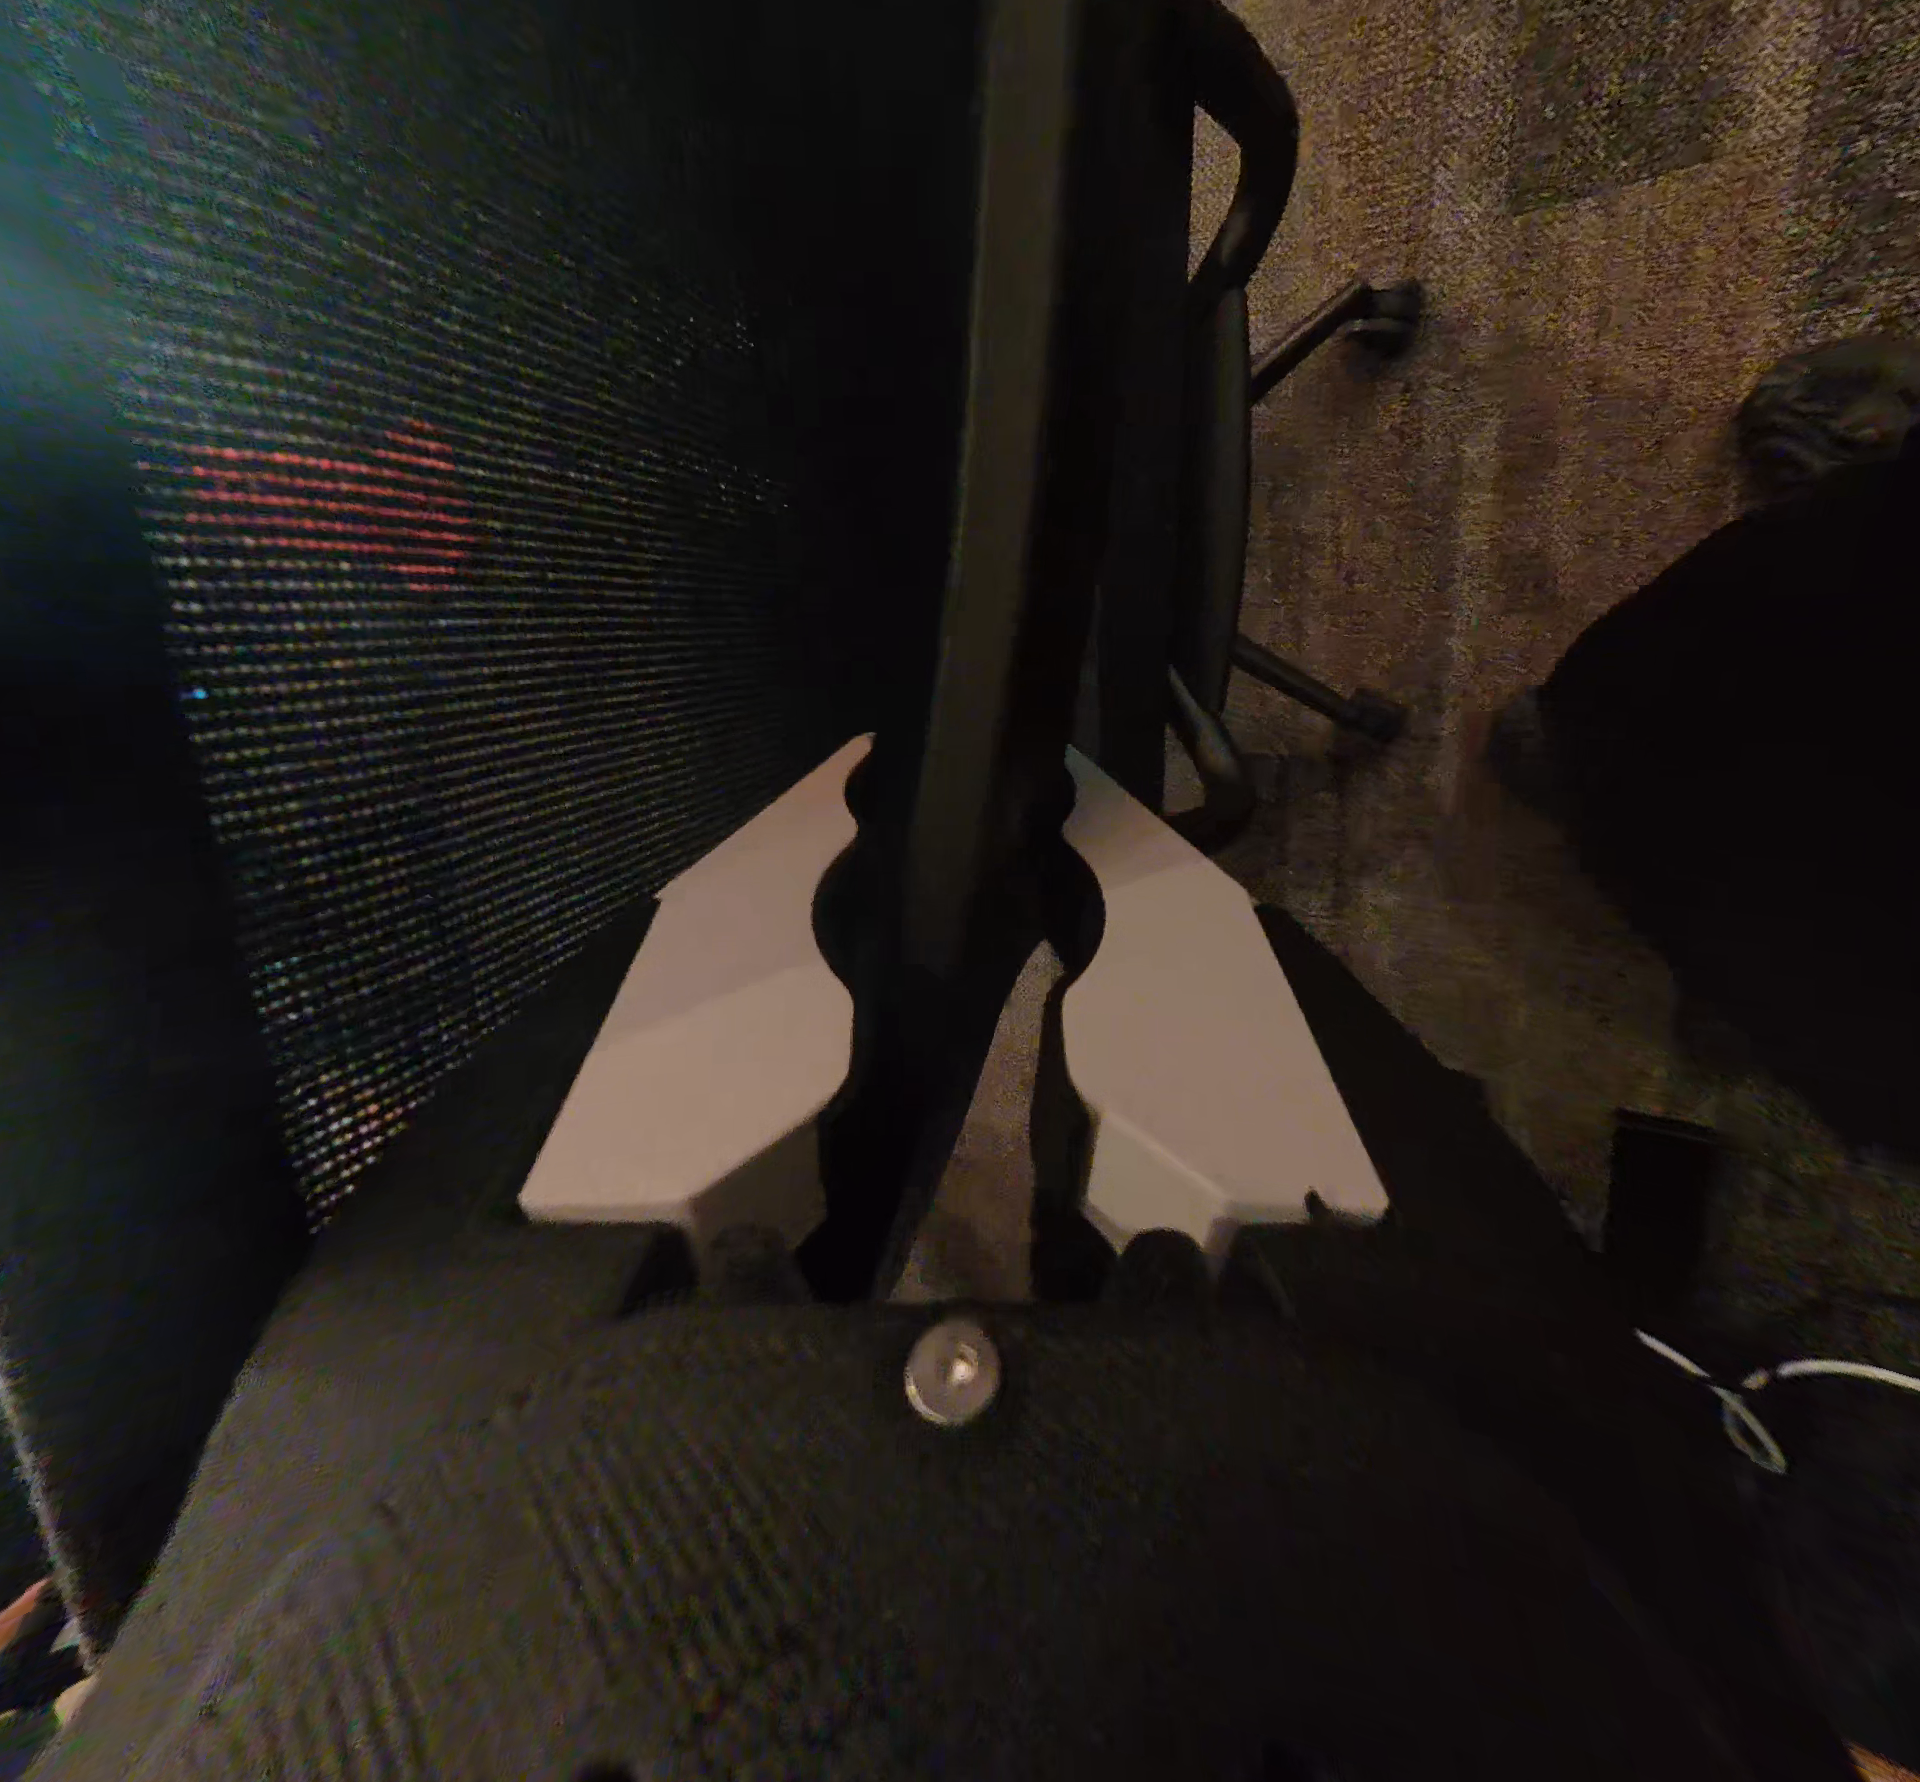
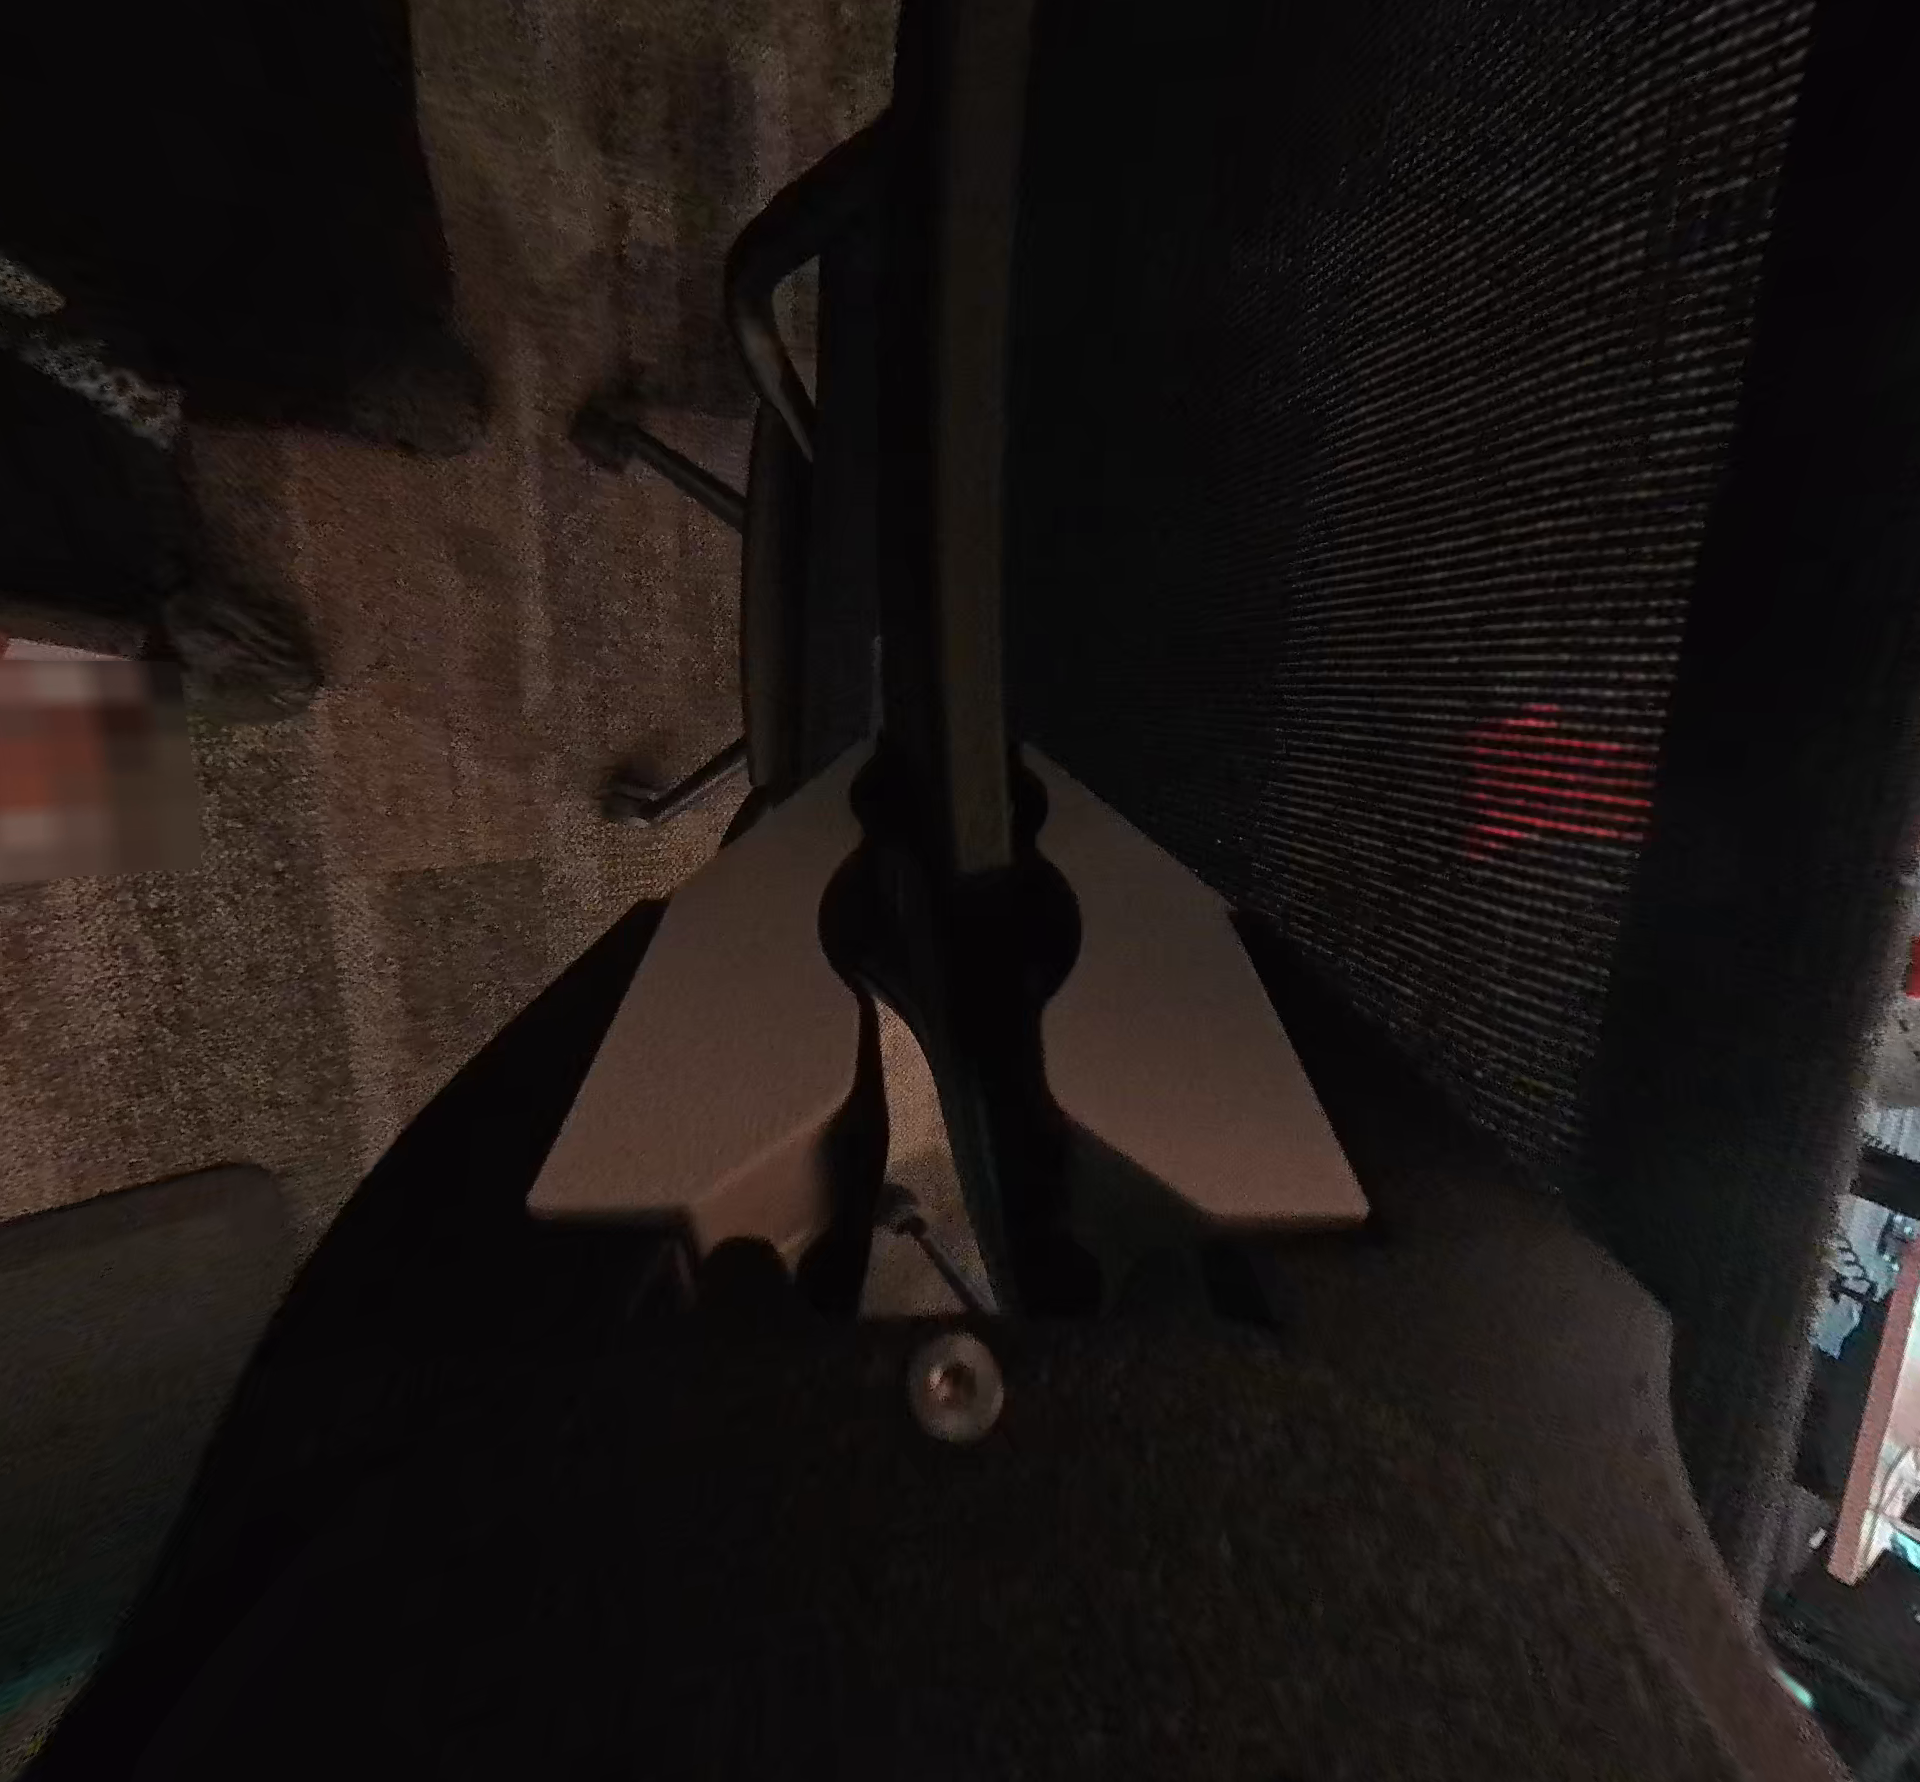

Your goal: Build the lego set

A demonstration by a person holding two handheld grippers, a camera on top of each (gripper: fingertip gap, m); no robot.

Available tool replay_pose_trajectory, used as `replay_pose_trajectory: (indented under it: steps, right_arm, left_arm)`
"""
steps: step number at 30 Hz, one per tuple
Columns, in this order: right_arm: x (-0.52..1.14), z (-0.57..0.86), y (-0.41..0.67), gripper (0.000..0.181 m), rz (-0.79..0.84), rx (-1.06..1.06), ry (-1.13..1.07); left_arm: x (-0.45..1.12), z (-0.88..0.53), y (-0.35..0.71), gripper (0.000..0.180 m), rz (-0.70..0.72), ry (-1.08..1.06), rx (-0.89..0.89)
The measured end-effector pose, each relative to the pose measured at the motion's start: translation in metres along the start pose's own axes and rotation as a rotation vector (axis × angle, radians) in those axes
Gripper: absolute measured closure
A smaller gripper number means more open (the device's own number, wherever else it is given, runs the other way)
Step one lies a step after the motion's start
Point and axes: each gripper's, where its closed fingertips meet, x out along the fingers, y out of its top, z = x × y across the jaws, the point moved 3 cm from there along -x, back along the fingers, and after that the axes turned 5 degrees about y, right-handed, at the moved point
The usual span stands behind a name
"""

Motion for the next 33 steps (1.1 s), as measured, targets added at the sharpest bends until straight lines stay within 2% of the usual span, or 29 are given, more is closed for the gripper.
replay_pose_trajectory:
  steps: [14,33]
  right_arm:
    - [0.074,0.190,-0.038,0.162,0.051,-0.067,0.012]
    - [0.250,0.565,-0.049,0.166,-0.010,-0.044,0.121]
  left_arm:
    - [0.103,-0.155,-0.050,0.154,-0.011,0.060,-0.012]
    - [0.292,-0.465,-0.220,0.160,-0.098,0.003,-0.081]
